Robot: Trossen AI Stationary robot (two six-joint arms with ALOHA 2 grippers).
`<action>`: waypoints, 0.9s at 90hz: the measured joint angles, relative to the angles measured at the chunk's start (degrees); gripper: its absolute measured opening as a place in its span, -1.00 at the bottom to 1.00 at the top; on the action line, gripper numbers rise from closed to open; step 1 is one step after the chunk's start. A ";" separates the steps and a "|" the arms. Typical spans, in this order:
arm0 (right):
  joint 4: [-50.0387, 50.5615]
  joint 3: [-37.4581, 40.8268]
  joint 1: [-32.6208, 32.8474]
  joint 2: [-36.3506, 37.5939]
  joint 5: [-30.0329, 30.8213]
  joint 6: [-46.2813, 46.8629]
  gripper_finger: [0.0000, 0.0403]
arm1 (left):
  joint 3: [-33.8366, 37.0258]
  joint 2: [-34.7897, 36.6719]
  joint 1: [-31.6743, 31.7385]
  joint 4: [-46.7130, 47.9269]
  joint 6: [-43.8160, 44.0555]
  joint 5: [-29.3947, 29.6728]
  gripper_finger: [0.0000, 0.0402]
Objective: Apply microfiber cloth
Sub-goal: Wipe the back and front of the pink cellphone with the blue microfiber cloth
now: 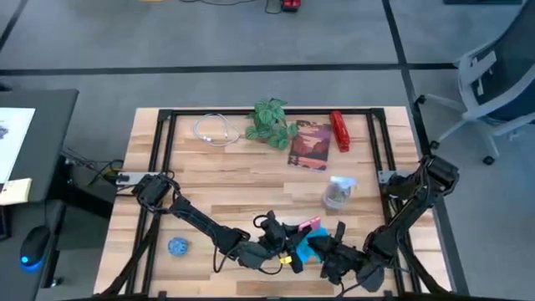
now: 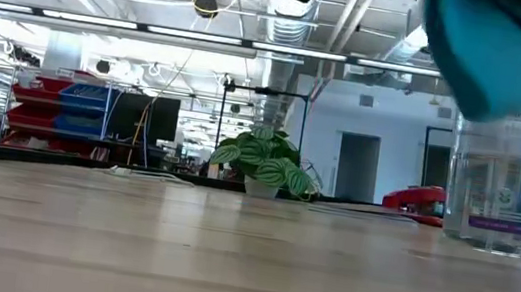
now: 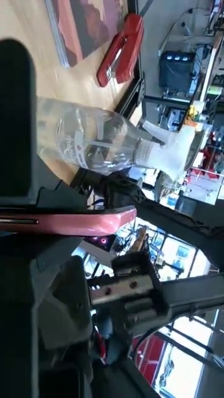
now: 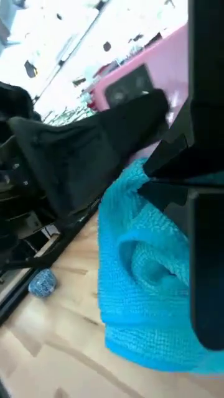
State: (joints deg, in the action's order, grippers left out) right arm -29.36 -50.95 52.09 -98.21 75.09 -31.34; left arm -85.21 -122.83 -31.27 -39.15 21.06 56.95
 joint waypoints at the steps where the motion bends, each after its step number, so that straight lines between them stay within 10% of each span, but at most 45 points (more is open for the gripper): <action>1: 0.08 -0.01 -0.11 0.00 -0.21 0.05 -1.00 | 0.00 0.00 0.00 0.06 0.00 0.01 -0.95; 32: 24.52 -0.19 -0.12 -0.42 -6.89 24.85 -1.00 | 0.17 -0.13 -0.04 1.32 -1.33 0.37 -0.95; 55: 17.40 -0.03 1.55 4.12 7.19 8.64 -1.00 | 0.02 0.04 -0.15 0.54 -0.32 0.11 -0.95; 81: 19.70 -0.03 0.27 8.15 6.95 9.35 -1.00 | -0.02 0.17 -0.07 0.92 -0.11 0.10 -0.95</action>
State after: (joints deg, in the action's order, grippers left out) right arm -9.66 -50.98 52.36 -90.06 82.03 -21.99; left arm -85.23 -122.66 -31.33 -38.22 20.95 57.05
